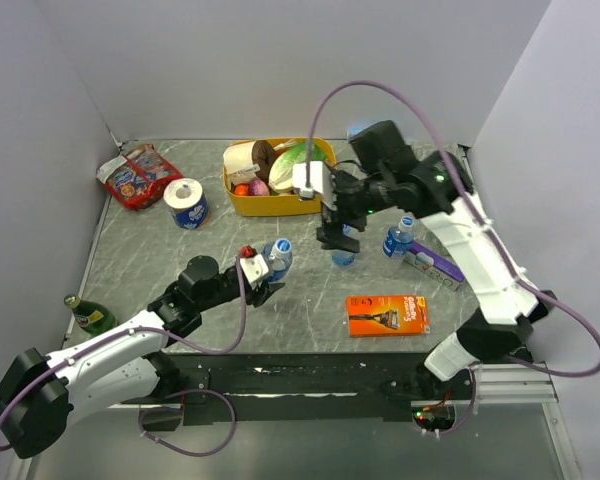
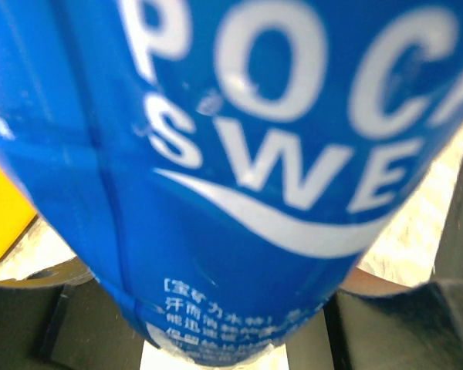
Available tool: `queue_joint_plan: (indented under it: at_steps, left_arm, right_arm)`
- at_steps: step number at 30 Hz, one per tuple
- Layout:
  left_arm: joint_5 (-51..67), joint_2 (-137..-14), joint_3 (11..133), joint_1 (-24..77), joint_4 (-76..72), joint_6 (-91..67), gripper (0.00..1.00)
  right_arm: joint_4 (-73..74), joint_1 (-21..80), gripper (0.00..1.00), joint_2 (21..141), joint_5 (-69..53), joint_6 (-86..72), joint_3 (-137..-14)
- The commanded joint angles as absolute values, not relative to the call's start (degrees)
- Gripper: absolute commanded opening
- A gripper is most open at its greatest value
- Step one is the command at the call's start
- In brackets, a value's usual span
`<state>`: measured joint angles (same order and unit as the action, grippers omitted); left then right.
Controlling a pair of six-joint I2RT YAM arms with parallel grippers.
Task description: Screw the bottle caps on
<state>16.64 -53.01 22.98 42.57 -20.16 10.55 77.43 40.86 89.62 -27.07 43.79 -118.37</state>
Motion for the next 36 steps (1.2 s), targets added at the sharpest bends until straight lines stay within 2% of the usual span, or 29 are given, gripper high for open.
queue_joint_plan:
  at_steps: [1, 8, 18, 27, 36]
  left_arm:
    - [25.5, -51.9, 22.9, 42.6, -16.3, 19.9, 0.01]
    - [27.8, -53.1, 24.6, 42.6, -12.8, 24.2, 0.01]
    - [27.5, -54.1, 25.8, 42.5, -11.8, 26.1, 0.01]
    - [26.7, -54.3, 26.0, 42.5, -11.8, 26.3, 0.01]
    - [25.1, -55.8, 27.7, 42.6, -11.3, 28.7, 0.01]
  right_arm:
    - [84.6, 41.7, 0.98, 85.1, -29.8, 61.1, -122.3]
    - [86.9, 50.1, 0.8, 84.8, -29.3, 81.1, -119.5]
    - [90.0, 55.5, 0.74, 81.3, -28.6, 97.7, -108.6]
    - [90.1, 56.4, 0.69, 80.4, -29.4, 96.4, -105.5]
    - [90.1, 56.9, 0.58, 82.9, -30.3, 95.9, -105.7]
